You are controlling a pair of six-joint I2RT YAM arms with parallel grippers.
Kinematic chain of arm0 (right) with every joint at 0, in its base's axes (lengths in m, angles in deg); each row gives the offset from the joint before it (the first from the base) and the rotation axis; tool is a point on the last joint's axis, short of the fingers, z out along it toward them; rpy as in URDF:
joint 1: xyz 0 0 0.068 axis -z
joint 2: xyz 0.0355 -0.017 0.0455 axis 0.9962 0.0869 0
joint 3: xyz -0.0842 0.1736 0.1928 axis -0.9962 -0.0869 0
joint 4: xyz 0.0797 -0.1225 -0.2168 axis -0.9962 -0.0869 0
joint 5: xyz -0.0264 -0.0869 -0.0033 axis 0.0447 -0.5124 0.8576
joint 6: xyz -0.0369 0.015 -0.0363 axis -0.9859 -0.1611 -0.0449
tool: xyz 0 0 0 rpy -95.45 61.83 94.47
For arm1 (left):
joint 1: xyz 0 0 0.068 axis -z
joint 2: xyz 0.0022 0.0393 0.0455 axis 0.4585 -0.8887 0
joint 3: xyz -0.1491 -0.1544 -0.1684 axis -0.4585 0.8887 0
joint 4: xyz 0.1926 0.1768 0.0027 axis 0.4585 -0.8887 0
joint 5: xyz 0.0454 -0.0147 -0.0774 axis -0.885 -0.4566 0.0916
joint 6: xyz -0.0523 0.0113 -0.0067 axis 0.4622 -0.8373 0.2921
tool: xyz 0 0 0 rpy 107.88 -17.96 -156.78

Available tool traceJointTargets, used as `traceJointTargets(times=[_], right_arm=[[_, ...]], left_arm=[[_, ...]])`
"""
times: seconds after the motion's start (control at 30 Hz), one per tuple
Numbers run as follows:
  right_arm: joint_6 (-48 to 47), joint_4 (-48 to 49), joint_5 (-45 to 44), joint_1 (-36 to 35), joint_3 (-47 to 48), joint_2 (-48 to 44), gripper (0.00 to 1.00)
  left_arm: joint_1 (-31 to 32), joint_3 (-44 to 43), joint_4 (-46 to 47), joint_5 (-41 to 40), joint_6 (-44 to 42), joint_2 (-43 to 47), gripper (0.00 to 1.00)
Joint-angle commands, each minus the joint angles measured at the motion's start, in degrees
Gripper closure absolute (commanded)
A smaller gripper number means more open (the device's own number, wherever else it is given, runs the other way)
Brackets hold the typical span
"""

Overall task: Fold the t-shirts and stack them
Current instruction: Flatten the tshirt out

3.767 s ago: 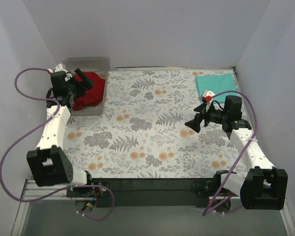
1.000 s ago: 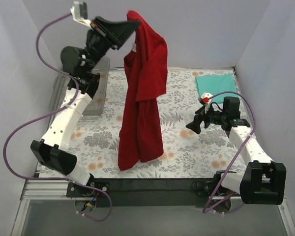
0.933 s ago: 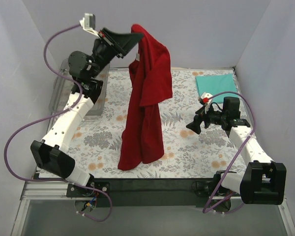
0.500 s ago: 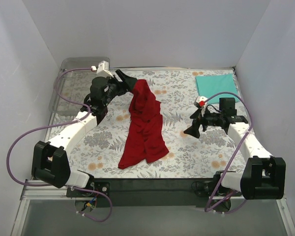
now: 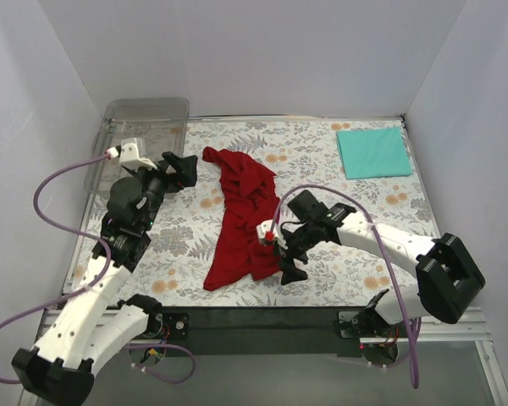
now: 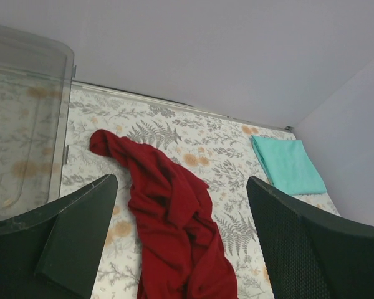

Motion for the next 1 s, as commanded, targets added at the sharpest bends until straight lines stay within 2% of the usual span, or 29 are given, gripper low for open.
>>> traceJointTargets(times=[0.0, 0.07, 0.2, 0.3, 0.43, 0.57, 0.67, 0.7, 0.77, 0.8, 0.83, 0.87, 0.93, 0.97], right_arm=[[3.79, 1.49, -5.96, -4.98, 3.83, 2.6, 0.17], [7.31, 3.78, -8.68, -8.05, 4.01, 4.36, 0.18], [15.91, 10.2, -16.4, -12.45, 4.19, 7.43, 0.29], [20.14, 12.66, -19.31, -14.82, 4.36, 9.54, 0.36], [24.98, 14.52, -23.89, -17.37, 6.11, 11.92, 0.39], [28.23, 14.87, -26.69, -18.78, 8.49, 16.39, 0.5], [28.77, 14.87, -28.02, -19.4, 8.76, 18.5, 0.6], [28.77, 14.87, -28.02, -19.49, 8.76, 18.86, 0.7], [28.42, 14.52, -28.81, -19.49, 8.67, 18.78, 0.79], [27.98, 14.25, -29.16, -19.49, 8.49, 18.34, 0.9], [27.45, 13.56, -29.6, -19.49, 8.23, 17.73, 0.95], [25.53, 13.03, -30.56, -19.4, 8.14, 15.72, 0.99], [22.45, 10.4, -30.22, -18.62, 7.88, 9.94, 0.99], [16.35, 8.82, -28.66, -18.0, 7.7, 7.46, 0.99]], left_arm=[[-0.01, 6.06, -7.41, -3.2, 4.56, 7.17, 0.21], [-0.01, 7.83, -8.91, -3.64, 8.94, 10.61, 0.21], [-0.09, 11.26, -9.53, -3.2, 12.83, 16.15, 0.21], [-0.01, 11.62, -11.37, -3.29, 13.97, 16.52, 0.21], [-0.01, 11.79, -13.3, -3.38, 14.85, 17.39, 0.22], [-0.09, 12.67, -14.71, -4.08, 15.91, 20.55, 0.22], [-0.09, 13.29, -16.03, -3.9, 16.35, 23.18, 0.22], [-0.09, 13.64, -16.47, -4.08, 16.44, 23.8, 0.22], [-0.01, 13.81, -18.14, -4.78, 16.79, 24.86, 0.22], [-0.01, 14.08, -18.58, -4.87, 16.79, 25.74, 0.22], [-0.09, 14.17, -19.28, -4.96, 16.88, 26.01, 0.22], [-0.09, 14.25, -19.55, -5.05, 16.88, 26.27, 0.22], [-0.01, 14.69, -19.81, -4.87, 16.88, 26.71, 0.22], [-0.01, 14.78, -19.81, -4.7, 16.96, 26.62, 0.21]])
